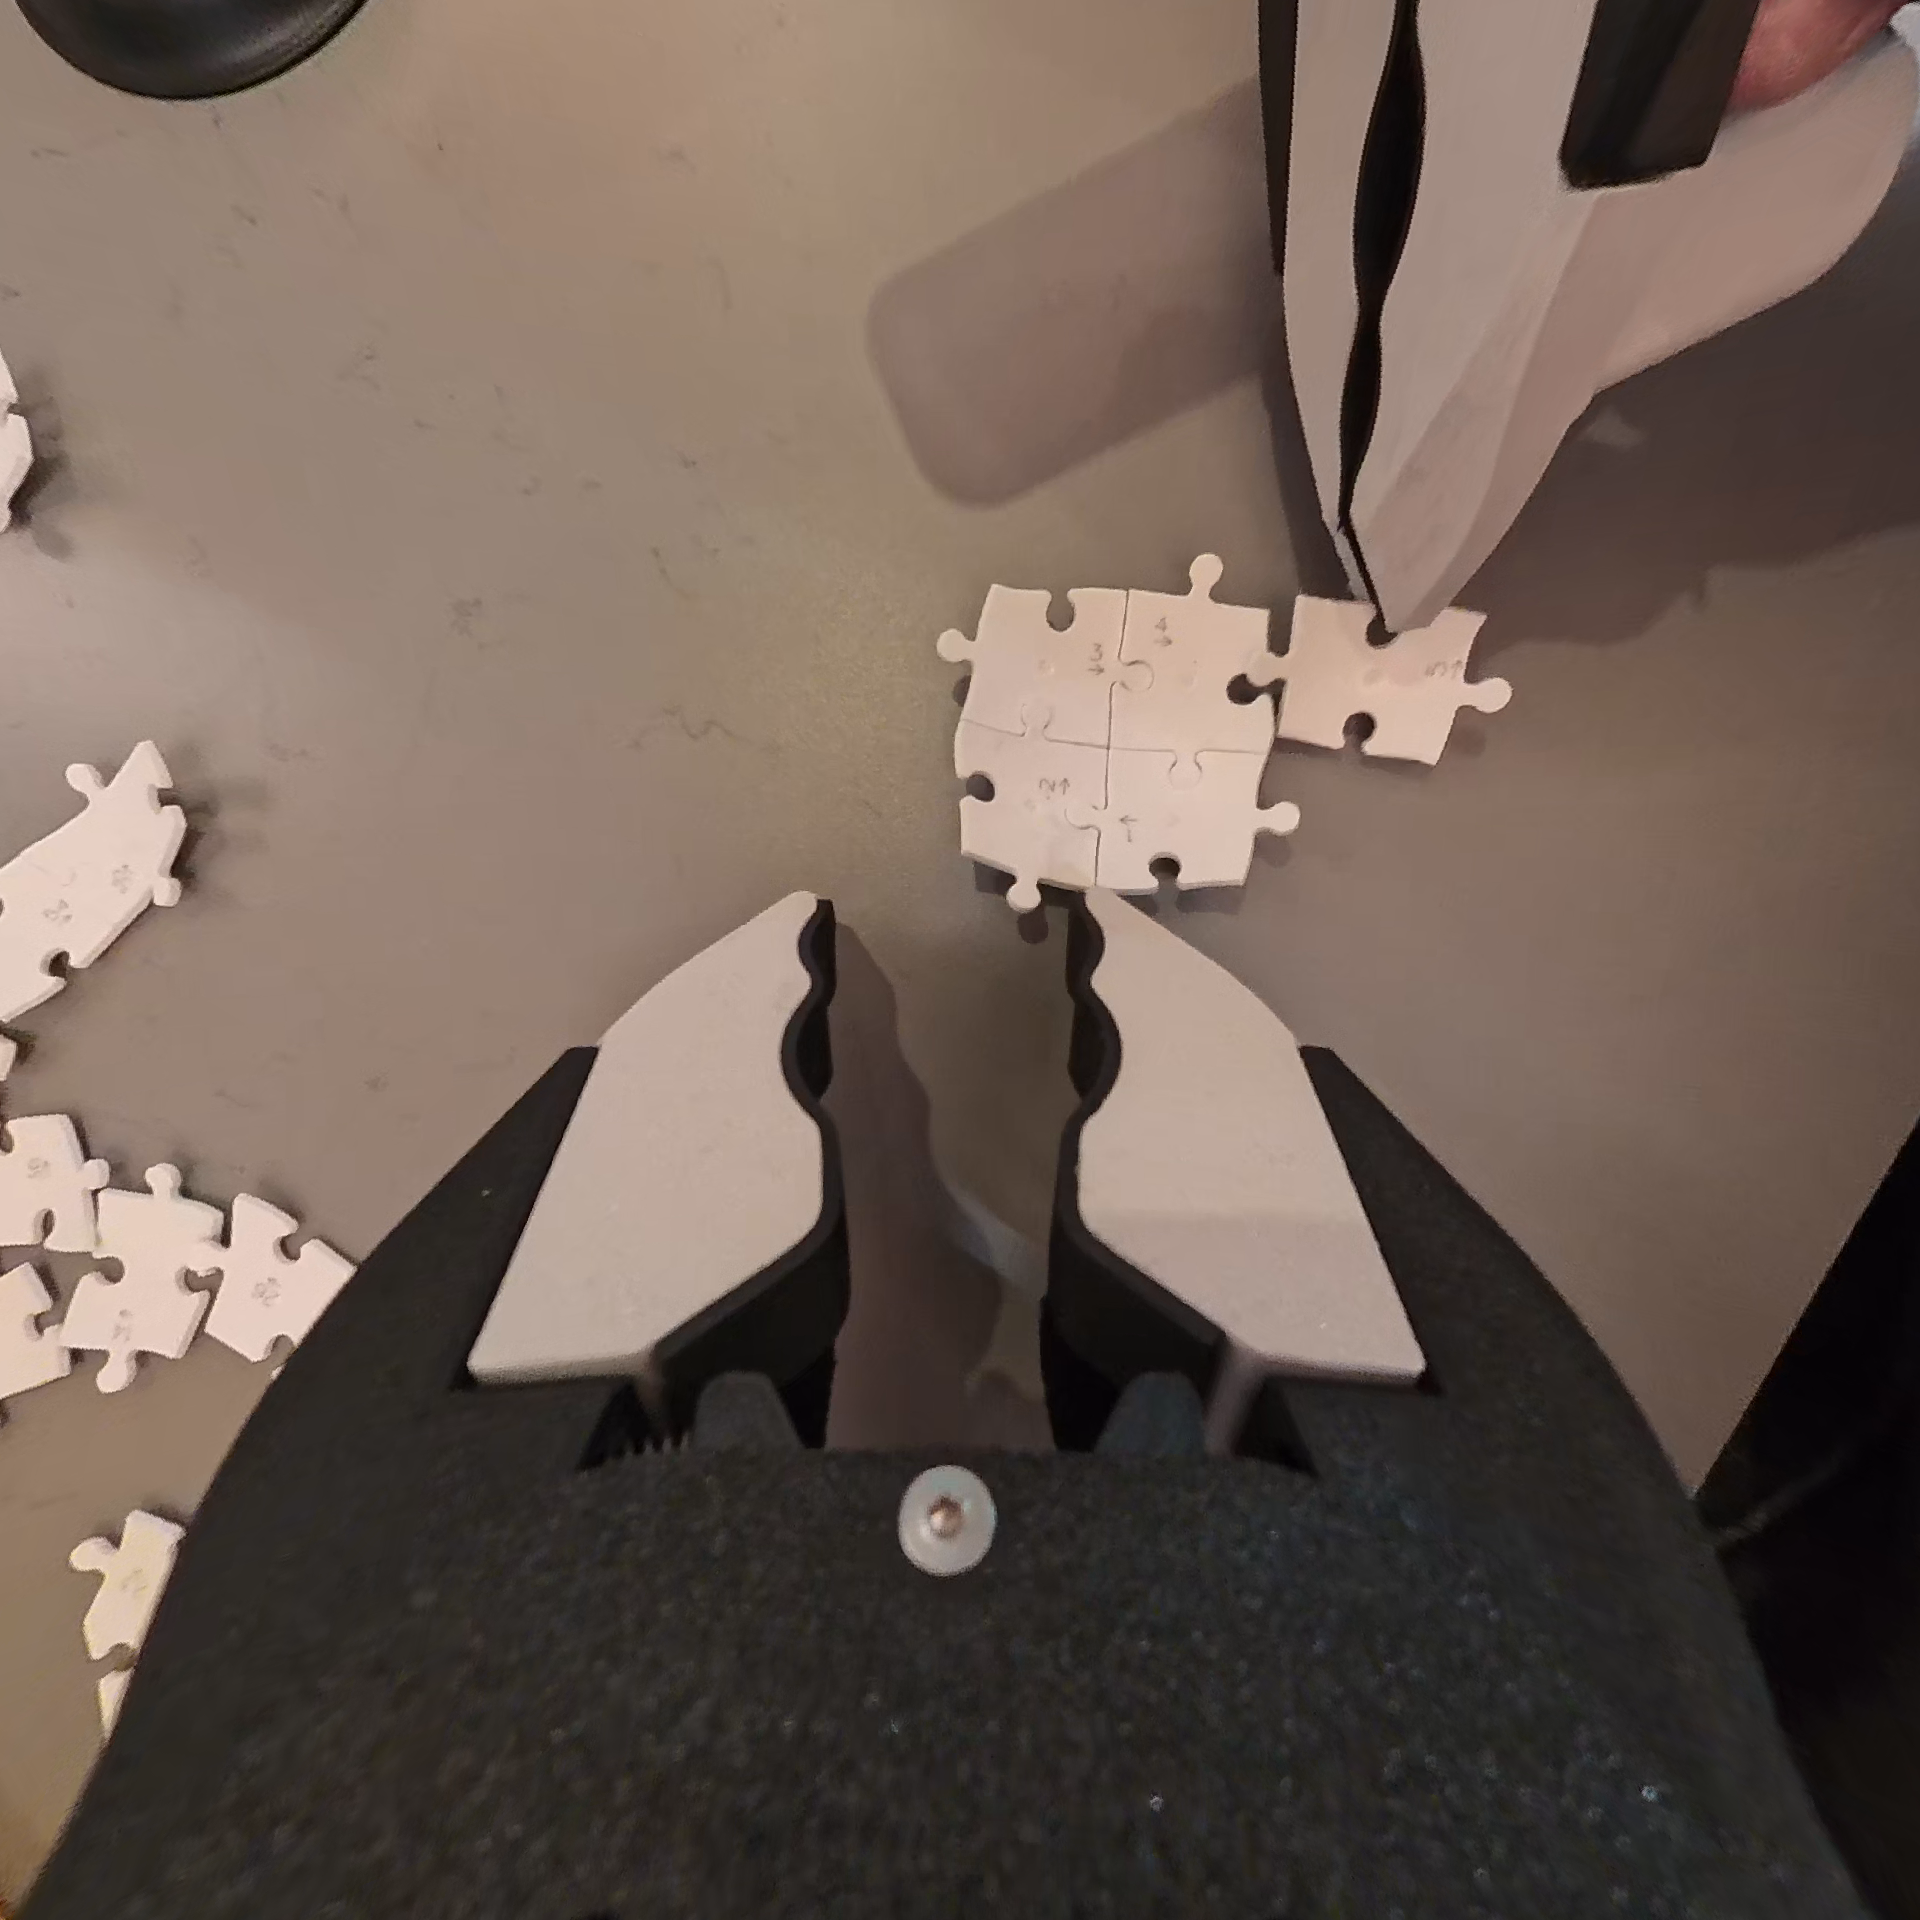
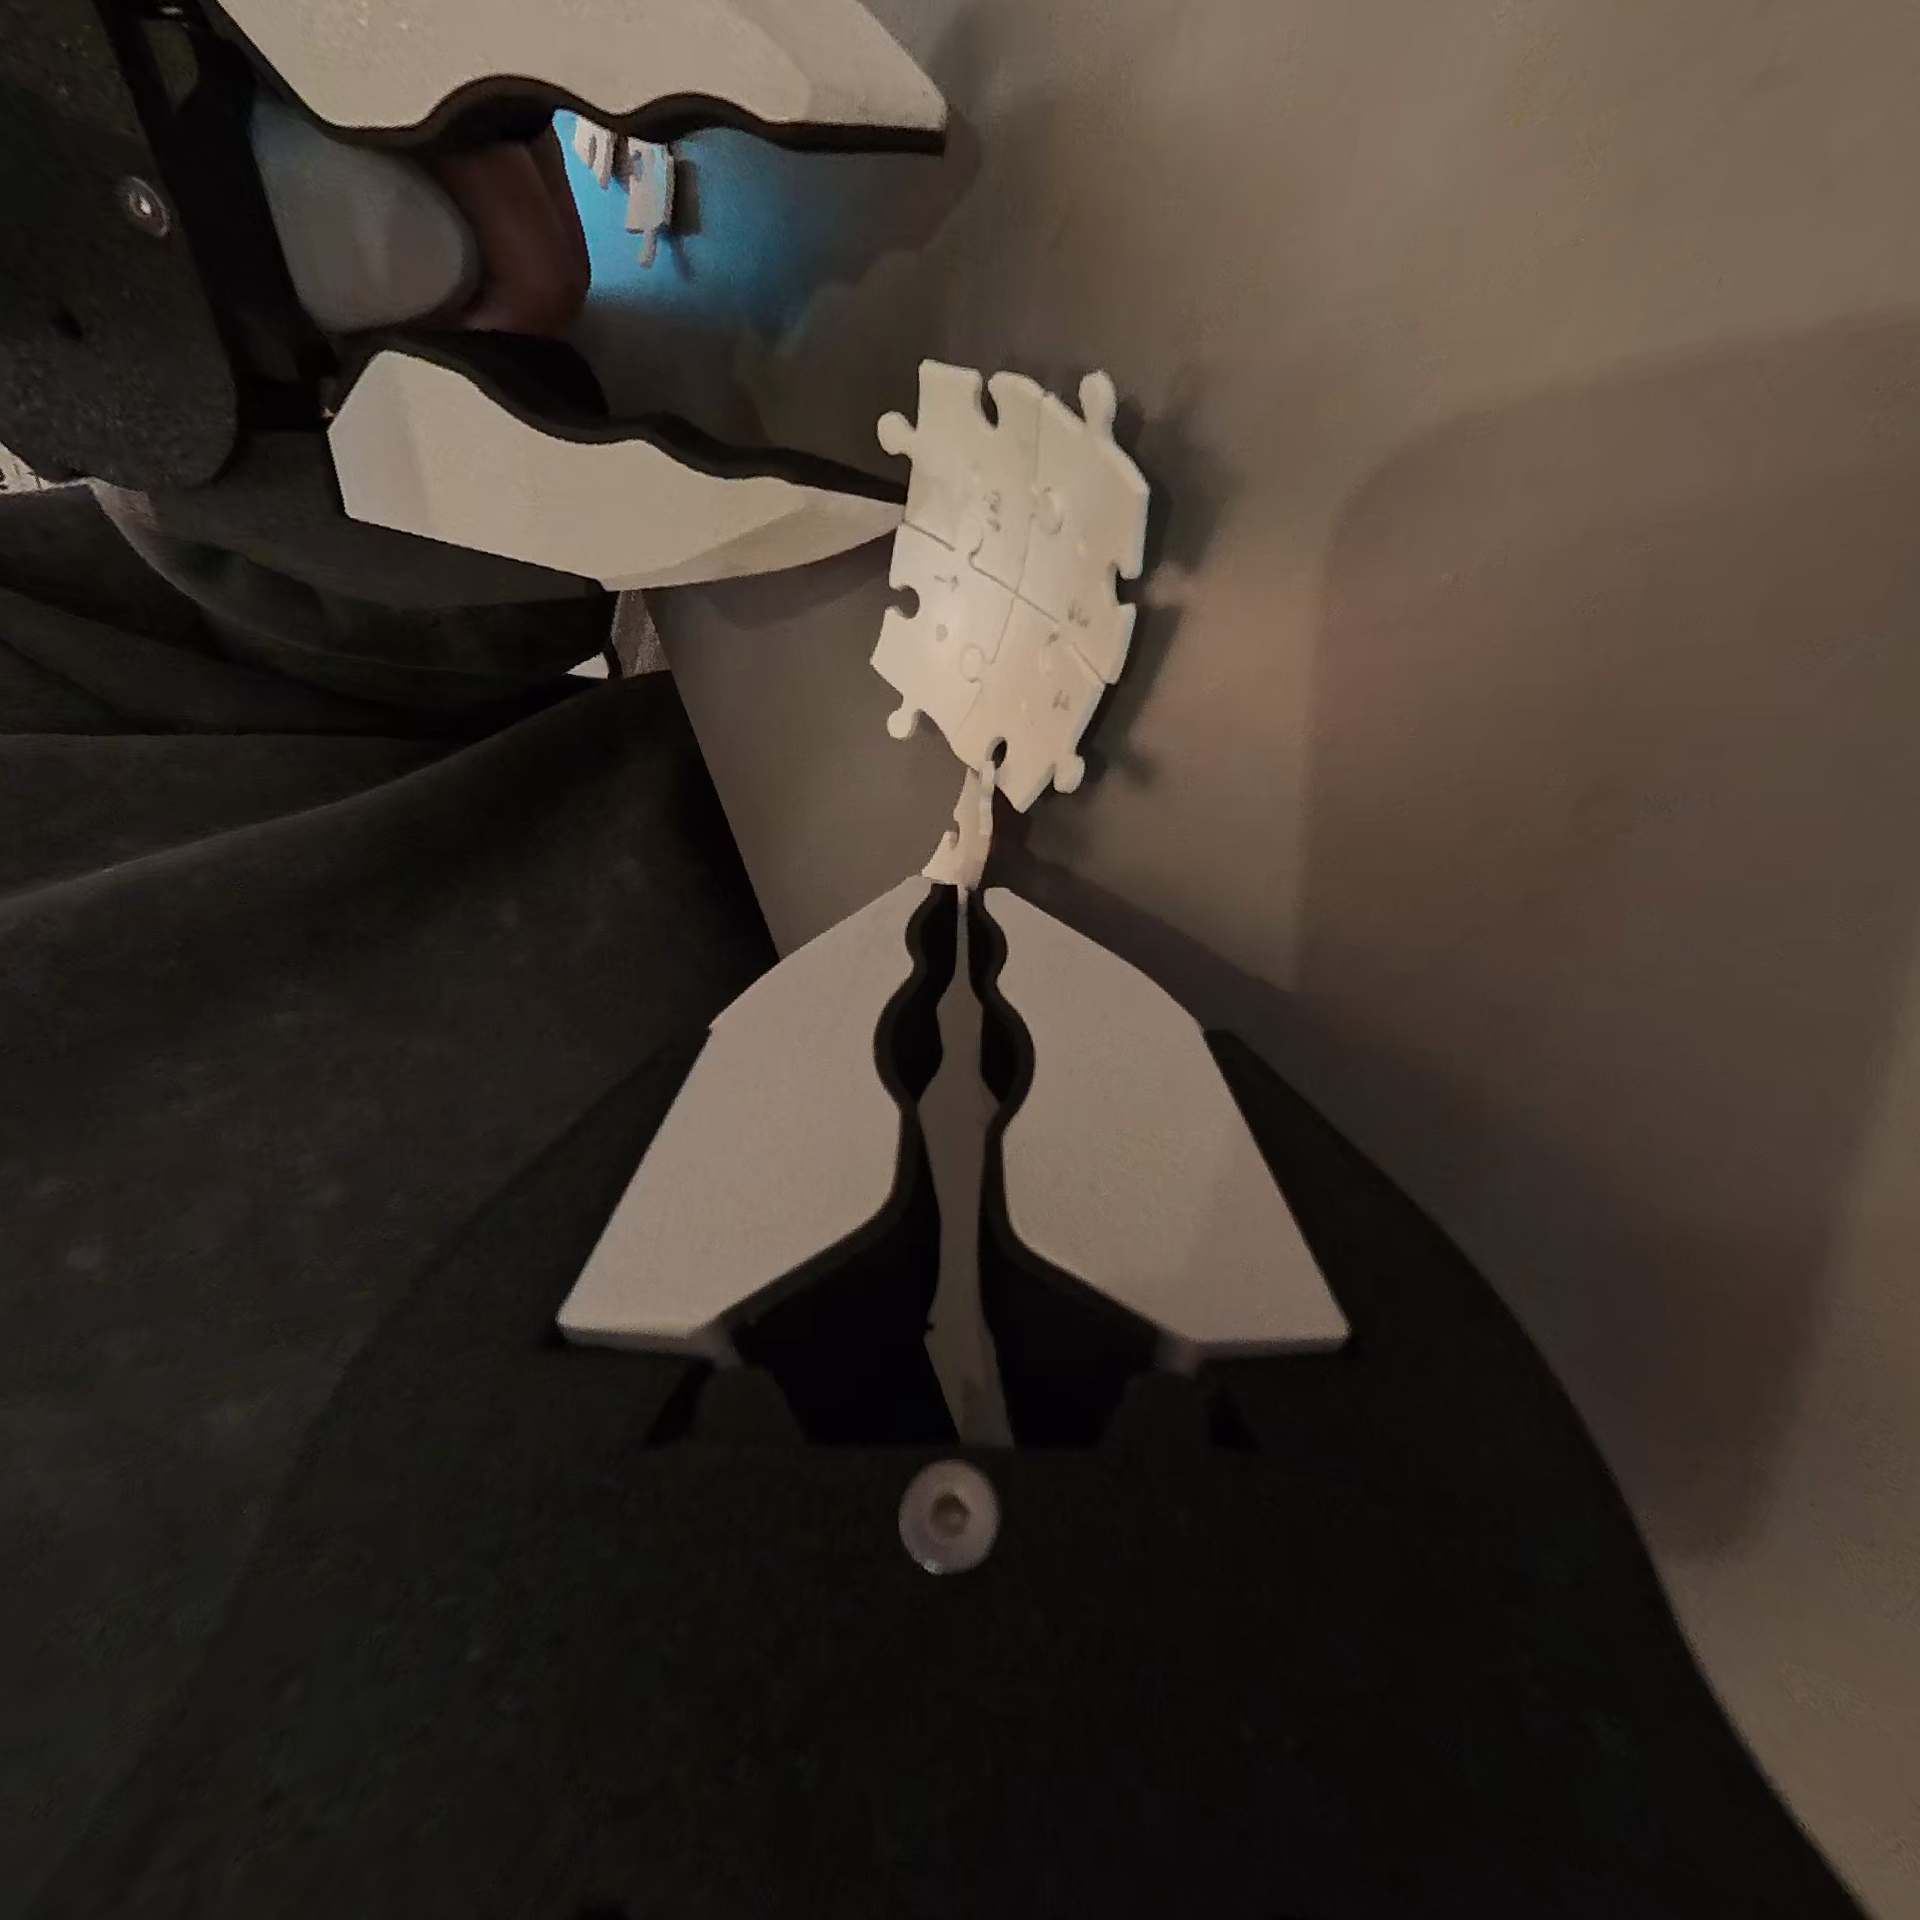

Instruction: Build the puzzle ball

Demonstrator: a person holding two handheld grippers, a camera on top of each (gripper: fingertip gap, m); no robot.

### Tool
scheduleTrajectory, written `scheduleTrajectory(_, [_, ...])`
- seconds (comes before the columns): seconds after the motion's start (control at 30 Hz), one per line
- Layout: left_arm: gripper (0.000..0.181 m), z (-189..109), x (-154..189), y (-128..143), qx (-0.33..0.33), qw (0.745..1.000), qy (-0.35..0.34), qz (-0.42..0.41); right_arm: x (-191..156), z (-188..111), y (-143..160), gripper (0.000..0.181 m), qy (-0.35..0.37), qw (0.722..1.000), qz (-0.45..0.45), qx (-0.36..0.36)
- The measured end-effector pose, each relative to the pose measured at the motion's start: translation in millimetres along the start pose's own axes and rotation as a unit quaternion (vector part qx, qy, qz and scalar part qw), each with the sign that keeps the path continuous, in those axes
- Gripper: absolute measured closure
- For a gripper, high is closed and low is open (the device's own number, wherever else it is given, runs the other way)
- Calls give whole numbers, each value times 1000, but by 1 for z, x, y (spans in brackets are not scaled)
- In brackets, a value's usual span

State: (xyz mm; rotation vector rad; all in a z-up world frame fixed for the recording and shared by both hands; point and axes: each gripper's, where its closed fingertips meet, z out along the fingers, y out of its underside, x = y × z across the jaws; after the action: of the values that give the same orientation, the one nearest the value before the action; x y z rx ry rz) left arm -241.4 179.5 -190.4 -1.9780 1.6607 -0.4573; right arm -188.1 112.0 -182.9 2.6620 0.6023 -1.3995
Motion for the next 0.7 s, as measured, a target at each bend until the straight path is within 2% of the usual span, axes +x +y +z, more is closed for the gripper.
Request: scheduleTrajectory(0.7, [139, -2, -1, 0, 0, 1000, -5, 3, 7, 0, -4, 179, 22, 1000, 2, -11])
